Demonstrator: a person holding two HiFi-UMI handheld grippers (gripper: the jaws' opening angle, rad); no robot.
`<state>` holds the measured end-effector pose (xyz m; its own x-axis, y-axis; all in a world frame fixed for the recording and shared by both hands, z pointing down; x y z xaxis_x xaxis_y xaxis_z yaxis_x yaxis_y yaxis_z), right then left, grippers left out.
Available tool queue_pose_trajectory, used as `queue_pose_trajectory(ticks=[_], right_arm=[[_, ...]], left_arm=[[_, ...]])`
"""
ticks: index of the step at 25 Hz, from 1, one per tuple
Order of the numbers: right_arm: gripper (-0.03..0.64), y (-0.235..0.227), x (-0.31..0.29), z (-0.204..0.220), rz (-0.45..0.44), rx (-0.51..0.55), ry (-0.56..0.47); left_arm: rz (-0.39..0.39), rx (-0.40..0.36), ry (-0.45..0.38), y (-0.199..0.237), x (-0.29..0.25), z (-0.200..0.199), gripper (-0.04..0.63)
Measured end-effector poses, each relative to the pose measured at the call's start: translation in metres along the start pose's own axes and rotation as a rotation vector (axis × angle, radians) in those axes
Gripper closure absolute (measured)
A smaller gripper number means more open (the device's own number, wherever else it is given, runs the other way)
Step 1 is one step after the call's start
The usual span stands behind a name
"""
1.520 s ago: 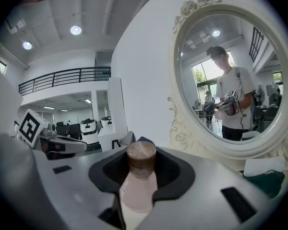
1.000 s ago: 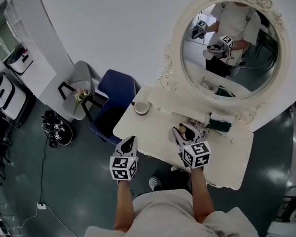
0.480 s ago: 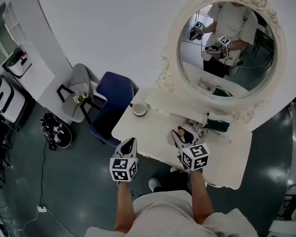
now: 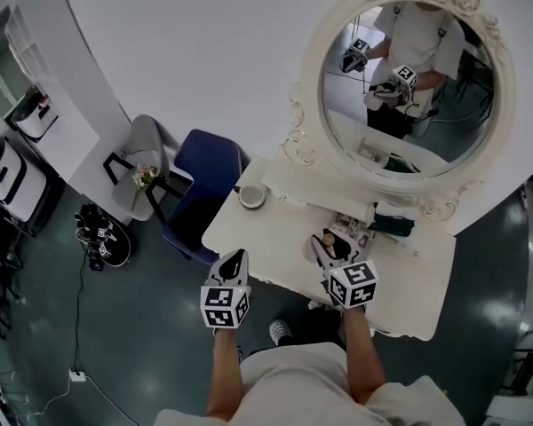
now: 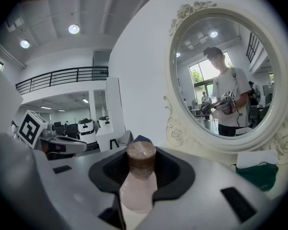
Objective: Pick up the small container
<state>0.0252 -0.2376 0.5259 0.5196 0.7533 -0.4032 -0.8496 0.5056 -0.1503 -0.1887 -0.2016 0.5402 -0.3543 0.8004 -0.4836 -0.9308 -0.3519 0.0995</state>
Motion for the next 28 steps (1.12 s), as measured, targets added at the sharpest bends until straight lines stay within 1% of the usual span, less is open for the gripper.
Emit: queue_pose_trajectory(ticks=[6,10,16,21,24,28], right_arm=[[0.483,0.003,-0.001,0.000,-0.015,0.005,0.003],[0.483,0.005,-0.002,0.000,-0.022,0.007,0.005],[0.483,0.004,-0.004,-0.001,-0.022,0.014,0.010],[0.482,0.007,-0.004,-0.001,-0.032,0.016,0.018],[0.483,0.006,-0.005,0.000,-0.031,0.018,0.020],[0.483,0.007,-0.006,0.004,-0.032,0.011,0.025]], left_arm=[[-0.001,0.011,-0.002,0.001,0.000,0.001,0.566],[-0.001,0.042,0.004,0.003,0.000,0.005,0.566],[0.001,0.051,-0.012,0.005,0.002,0.006,0.566],[0.015,0.103,-0.041,0.009,0.005,-0.001,0.566],[0.018,0.098,-0.051,0.007,0.003,-0.005,0.566],[0.025,0.086,-0.042,0.004,-0.001,-0.005,0.566]])
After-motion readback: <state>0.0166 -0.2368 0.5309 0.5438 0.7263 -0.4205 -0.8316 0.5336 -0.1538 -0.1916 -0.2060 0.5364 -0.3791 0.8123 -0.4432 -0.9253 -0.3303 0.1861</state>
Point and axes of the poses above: the fingertips, and each gripper's own axes: x backward along the fingers, y to its left, z out of its underside, the point moved 3 cm from there along x, backward along the fingers, and after that the axes turned 7 degrees about y, right-handed, at the moved point
